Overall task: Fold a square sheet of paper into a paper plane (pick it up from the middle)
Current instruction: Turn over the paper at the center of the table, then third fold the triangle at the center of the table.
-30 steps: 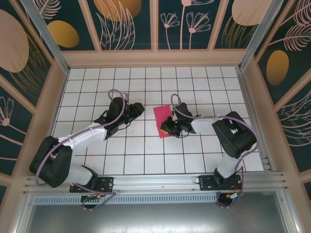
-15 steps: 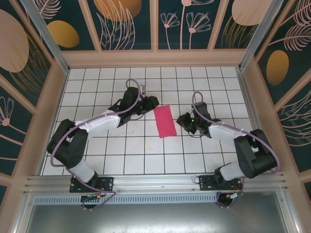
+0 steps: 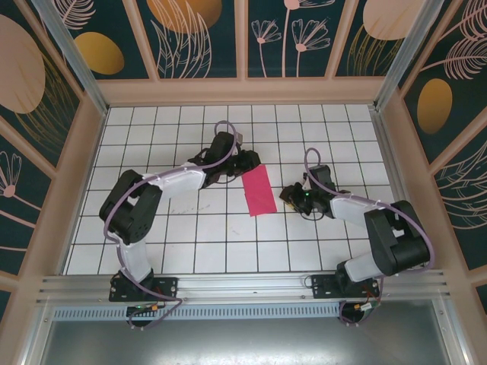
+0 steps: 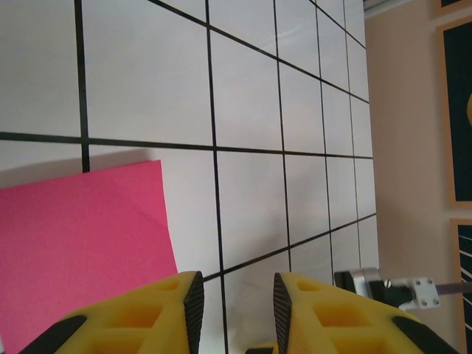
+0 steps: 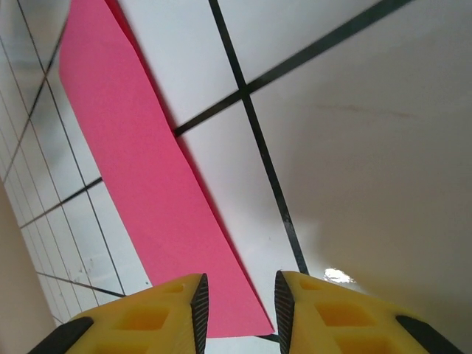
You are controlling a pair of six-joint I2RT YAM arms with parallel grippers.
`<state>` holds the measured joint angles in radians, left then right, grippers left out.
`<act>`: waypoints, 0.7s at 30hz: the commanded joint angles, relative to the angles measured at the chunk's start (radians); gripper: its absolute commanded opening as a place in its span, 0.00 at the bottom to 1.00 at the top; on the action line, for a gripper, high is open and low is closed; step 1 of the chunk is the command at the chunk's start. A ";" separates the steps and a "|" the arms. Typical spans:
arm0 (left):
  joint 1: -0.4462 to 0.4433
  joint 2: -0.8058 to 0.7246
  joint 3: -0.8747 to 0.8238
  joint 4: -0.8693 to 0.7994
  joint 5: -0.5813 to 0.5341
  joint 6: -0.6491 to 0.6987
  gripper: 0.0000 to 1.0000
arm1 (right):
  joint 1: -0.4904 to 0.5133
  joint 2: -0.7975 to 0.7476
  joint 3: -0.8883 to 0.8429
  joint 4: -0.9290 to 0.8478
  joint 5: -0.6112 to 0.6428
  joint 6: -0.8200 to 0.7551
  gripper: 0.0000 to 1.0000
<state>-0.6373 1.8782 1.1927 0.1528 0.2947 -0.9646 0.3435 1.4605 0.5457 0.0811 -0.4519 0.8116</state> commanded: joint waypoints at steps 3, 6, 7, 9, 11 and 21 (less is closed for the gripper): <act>-0.006 0.084 0.063 -0.025 -0.006 0.016 0.33 | -0.006 0.024 0.052 -0.034 -0.043 -0.104 0.34; -0.004 0.111 0.074 -0.034 -0.016 0.013 0.32 | -0.006 0.024 0.057 -0.049 -0.056 -0.132 0.36; -0.005 0.116 0.074 -0.036 -0.021 0.012 0.32 | -0.005 0.026 0.057 -0.048 -0.062 -0.138 0.37; -0.005 0.123 0.070 -0.040 -0.028 0.012 0.32 | -0.006 0.037 0.060 -0.048 -0.078 -0.147 0.37; -0.004 0.130 0.061 -0.040 -0.031 0.006 0.32 | -0.003 0.048 0.065 -0.053 -0.083 -0.154 0.37; -0.004 0.180 0.047 -0.043 -0.034 0.013 0.31 | 0.018 0.092 0.089 -0.037 -0.125 -0.174 0.37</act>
<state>-0.6373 2.0178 1.2381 0.1299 0.2760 -0.9619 0.3508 1.5341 0.6029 0.0475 -0.5587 0.6666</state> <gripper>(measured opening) 0.309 0.376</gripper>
